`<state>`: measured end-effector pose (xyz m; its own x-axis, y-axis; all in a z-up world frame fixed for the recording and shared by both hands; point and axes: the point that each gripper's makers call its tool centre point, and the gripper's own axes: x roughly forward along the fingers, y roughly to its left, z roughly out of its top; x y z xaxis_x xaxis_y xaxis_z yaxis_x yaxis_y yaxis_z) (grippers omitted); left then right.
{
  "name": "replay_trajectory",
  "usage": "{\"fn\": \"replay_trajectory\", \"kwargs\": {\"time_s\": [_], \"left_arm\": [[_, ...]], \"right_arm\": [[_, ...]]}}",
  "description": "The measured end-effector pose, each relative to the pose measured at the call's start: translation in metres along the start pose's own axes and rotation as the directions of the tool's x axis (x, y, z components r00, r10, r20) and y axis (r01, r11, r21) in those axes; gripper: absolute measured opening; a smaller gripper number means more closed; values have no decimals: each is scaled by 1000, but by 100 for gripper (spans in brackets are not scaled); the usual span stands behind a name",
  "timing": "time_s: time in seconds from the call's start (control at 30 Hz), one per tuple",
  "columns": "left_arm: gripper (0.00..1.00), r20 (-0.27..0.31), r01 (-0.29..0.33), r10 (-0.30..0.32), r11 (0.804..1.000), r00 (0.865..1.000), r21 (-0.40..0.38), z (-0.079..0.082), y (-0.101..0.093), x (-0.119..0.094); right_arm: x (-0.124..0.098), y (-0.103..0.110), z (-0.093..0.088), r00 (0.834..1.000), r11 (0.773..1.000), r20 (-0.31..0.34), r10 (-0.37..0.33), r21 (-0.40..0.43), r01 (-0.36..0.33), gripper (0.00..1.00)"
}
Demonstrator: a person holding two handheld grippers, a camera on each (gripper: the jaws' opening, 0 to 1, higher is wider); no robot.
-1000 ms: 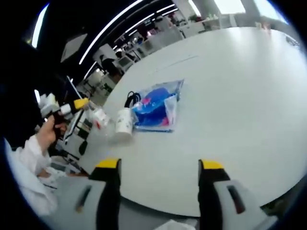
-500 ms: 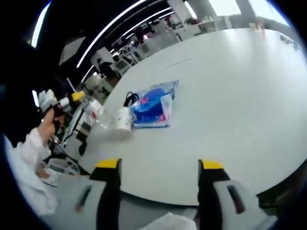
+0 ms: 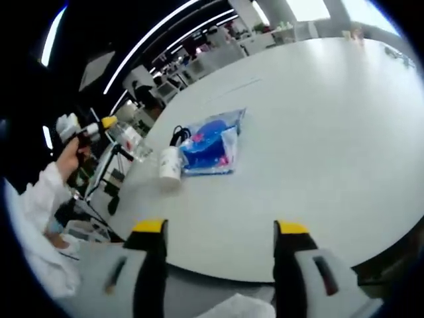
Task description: Arrange the tabletop items into an orderly group along one side of the table until the central work area is clear of visible clutter.
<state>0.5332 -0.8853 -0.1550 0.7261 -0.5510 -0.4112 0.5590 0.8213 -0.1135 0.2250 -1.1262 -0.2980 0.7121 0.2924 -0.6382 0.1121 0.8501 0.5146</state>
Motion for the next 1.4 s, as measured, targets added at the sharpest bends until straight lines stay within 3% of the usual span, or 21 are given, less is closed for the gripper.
{"fn": "replay_trajectory", "kwargs": {"time_s": [0.27,0.77,1.4], "left_arm": [[15,-12,-14,14,1000,1000,21,6,16,17],[16,-50,-22,23,999,998,32,0,32,48],[16,-89,-10,11,1000,996,14,-13,34,72]], "right_arm": [[7,3,1,1000,1000,-16,4,-1,-4,63],[11,1,-4,999,1000,-41,-3,5,3,62],[16,0,-3,999,1000,-51,-2,10,3,62]]}}
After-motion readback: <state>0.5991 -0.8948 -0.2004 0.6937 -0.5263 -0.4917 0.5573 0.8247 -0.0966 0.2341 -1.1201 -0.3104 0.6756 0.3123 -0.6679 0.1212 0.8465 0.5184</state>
